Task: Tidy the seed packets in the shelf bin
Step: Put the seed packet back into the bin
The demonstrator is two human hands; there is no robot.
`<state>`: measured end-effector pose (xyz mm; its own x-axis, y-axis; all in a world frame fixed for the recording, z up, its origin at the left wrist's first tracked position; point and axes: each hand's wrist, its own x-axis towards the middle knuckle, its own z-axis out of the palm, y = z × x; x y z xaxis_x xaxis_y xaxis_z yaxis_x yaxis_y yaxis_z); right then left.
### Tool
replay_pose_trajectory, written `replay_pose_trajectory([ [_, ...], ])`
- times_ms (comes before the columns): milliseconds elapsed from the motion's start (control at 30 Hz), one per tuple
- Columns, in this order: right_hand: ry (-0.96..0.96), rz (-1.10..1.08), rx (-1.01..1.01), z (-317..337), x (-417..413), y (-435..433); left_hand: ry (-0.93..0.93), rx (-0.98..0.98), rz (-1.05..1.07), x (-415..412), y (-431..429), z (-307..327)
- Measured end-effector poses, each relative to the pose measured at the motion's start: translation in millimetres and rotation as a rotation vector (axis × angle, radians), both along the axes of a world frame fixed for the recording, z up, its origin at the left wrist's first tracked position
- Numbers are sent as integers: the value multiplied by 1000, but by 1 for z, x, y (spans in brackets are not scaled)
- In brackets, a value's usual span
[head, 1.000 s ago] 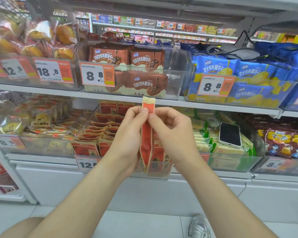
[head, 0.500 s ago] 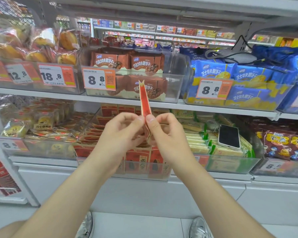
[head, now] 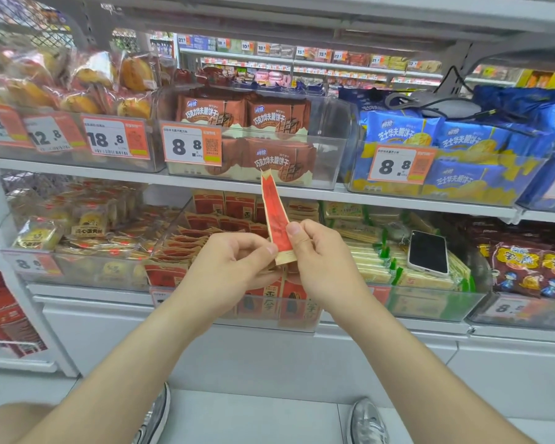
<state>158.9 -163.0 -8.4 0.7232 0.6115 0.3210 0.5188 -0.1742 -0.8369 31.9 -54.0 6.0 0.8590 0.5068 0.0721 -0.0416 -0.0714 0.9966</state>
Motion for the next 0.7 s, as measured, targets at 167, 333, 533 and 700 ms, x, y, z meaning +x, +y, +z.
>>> replay_pose_trajectory([
  [167, 102, 94, 19, 3, -4, 2, -76, -62, 32, 0, 9, -8],
  [333, 268, 128, 29, 4, -3, -1, -111, -63, -32, 0, 14, -6],
  [533, 60, -80, 55, 2, -12, -4, -127, -153, -93, 1, 9, -5],
  [700, 72, -67, 54, 6, -14, -8, -132, -158, -11, -1, 16, -13],
])
